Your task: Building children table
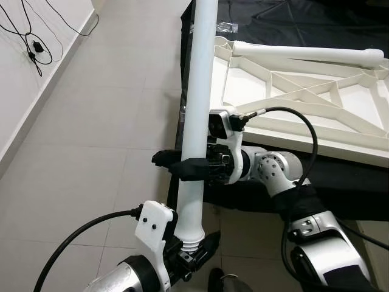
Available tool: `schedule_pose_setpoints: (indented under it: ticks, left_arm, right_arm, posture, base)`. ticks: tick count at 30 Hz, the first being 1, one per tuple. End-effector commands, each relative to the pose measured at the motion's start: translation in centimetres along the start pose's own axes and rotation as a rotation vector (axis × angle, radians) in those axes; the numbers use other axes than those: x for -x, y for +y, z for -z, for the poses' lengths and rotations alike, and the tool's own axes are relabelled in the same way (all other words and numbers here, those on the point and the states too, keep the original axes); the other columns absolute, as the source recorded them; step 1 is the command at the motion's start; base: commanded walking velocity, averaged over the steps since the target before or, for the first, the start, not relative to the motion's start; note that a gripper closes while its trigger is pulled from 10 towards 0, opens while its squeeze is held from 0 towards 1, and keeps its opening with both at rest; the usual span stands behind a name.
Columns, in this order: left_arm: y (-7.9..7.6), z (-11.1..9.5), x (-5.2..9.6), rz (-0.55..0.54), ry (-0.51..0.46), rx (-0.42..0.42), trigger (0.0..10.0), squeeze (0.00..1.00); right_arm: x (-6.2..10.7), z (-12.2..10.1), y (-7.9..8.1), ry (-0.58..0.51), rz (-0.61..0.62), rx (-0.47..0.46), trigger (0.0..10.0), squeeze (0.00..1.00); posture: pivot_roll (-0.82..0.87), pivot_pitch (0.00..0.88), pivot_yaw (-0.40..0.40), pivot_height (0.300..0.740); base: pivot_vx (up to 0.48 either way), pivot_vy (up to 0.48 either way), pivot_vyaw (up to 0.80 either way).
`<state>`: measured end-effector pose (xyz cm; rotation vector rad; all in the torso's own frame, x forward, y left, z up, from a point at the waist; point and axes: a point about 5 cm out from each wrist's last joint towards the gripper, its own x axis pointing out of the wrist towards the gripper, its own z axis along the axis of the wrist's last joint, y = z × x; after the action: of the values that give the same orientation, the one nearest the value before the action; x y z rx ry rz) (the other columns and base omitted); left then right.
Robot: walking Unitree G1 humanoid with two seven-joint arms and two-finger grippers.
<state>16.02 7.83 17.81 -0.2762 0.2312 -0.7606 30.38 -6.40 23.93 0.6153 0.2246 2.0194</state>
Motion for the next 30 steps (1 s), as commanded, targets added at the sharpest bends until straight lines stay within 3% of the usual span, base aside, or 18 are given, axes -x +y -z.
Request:
schedule_pose_setpoints:
  ticks: [1, 2, 21, 22, 28, 29, 30]
  left_arm:
    - [-0.5, 0.3, 0.1, 0.017, 0.015, 0.016, 10.0, 0.00]
    - [-0.7, 0.3, 0.1, 0.023, 0.016, 0.022, 10.0, 0.00]
    - [-0.7, 0.7, -0.1, 0.009, 0.037, 0.077, 10.0, 0.00]
    - [-0.6, 0.6, -0.1, 0.000, 0.026, 0.064, 10.0, 1.00]
    - [-0.3, 0.6, 0.2, -0.025, 0.034, 0.014, 10.0, 1.00]
    - [-0.2, 0.8, 0.3, -0.031, 0.043, 0.005, 10.0, 0.11]
    - [0.1, 0.8, 0.5, -0.058, 0.046, -0.007, 10.0, 0.00]
  right_arm:
    - [-0.5, 0.4, 0.3, 0.011, -0.057, -0.013, 6.5, 0.00]
    - [-0.5, 0.4, 0.3, 0.014, -0.057, -0.013, 0.0, 0.00]
    - [-0.7, 0.5, 0.5, 0.025, -0.076, -0.015, 0.0, 0.00]
    - [-0.7, 0.4, 0.5, 0.024, -0.076, -0.013, 0.0, 0.00]
    - [-0.4, -0.2, 0.2, 0.011, -0.039, 0.021, 0.0, 0.00]
    - [-0.1, -0.6, 0.0, -0.001, -0.014, 0.042, 0.0, 0.00]
    - [0.6, -1.7, -0.3, -0.042, 0.049, 0.093, 0.0, 0.00]
  posture:
    - [0.12, 0.266, -0.018, 0.740]
    - [0.12, 0.265, -0.018, 0.740]
    - [0.12, 0.261, -0.022, 0.740]
    - [0.12, 0.261, -0.023, 0.740]
    - [0.12, 0.258, -0.025, 0.740]
    - [0.12, 0.258, -0.025, 0.740]
    - [0.12, 0.257, -0.030, 0.740]
  base:
    - [0.000, 0.000, 0.00]
    - [0.000, 0.000, 0.00]
    - [0.000, 0.000, 0.00]
    - [0.000, 0.000, 0.00]
    - [0.000, 0.000, 0.00]
    - [0.000, 0.000, 0.00]
    - [0.000, 0.000, 0.00]
